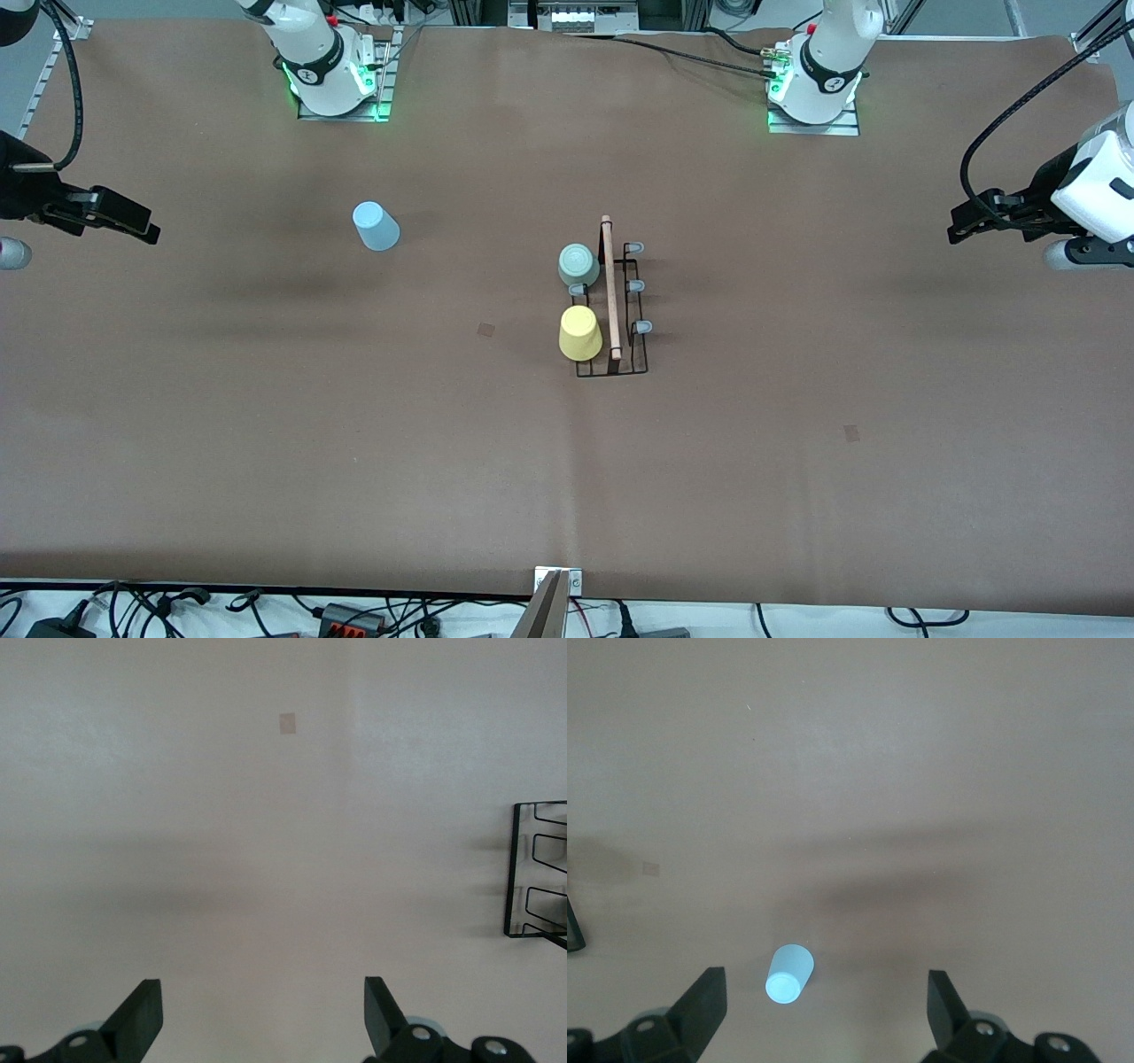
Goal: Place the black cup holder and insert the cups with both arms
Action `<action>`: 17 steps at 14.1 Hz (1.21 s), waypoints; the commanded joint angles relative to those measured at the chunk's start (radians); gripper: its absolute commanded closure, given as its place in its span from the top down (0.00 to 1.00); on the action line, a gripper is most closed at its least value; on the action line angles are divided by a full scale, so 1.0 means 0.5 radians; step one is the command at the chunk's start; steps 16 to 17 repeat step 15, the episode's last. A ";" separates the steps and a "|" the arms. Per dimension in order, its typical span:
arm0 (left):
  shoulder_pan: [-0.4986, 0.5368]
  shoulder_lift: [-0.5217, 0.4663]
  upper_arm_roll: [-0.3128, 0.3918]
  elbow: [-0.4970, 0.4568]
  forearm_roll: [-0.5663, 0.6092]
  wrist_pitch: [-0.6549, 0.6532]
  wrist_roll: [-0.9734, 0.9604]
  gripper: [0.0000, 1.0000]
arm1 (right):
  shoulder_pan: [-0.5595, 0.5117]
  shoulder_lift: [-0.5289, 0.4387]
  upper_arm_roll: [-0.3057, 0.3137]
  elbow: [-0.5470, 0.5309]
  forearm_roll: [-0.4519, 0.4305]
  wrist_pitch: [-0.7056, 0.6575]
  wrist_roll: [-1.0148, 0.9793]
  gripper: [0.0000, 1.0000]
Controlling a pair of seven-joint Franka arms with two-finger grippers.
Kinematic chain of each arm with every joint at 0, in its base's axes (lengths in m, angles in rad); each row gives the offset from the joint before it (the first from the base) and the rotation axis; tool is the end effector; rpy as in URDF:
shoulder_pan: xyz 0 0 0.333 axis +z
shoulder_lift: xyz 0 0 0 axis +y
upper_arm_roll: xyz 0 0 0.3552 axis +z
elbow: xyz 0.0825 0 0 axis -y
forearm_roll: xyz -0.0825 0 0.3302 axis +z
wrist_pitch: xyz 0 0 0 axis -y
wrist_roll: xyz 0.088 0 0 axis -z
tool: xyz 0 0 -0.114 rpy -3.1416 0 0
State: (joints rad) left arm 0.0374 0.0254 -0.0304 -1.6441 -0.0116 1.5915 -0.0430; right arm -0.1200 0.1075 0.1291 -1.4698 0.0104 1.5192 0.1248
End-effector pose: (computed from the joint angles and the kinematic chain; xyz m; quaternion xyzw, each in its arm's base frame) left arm 0.5071 0.0025 0.6151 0.9989 0.0253 -0.0391 0.0055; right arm 0.5318 0.0014 0.6392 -0.9978 0.0578 0.0293 0.0102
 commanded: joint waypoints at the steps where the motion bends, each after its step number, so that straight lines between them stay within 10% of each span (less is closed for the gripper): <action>1: -0.004 0.029 0.006 0.061 -0.032 -0.035 0.009 1.00 | -0.021 -0.037 0.000 -0.039 0.007 0.017 0.008 1.00; 17: -0.004 0.026 0.006 0.061 -0.032 -0.035 0.009 1.00 | -0.067 0.015 -0.001 -0.021 0.001 0.023 -0.016 1.00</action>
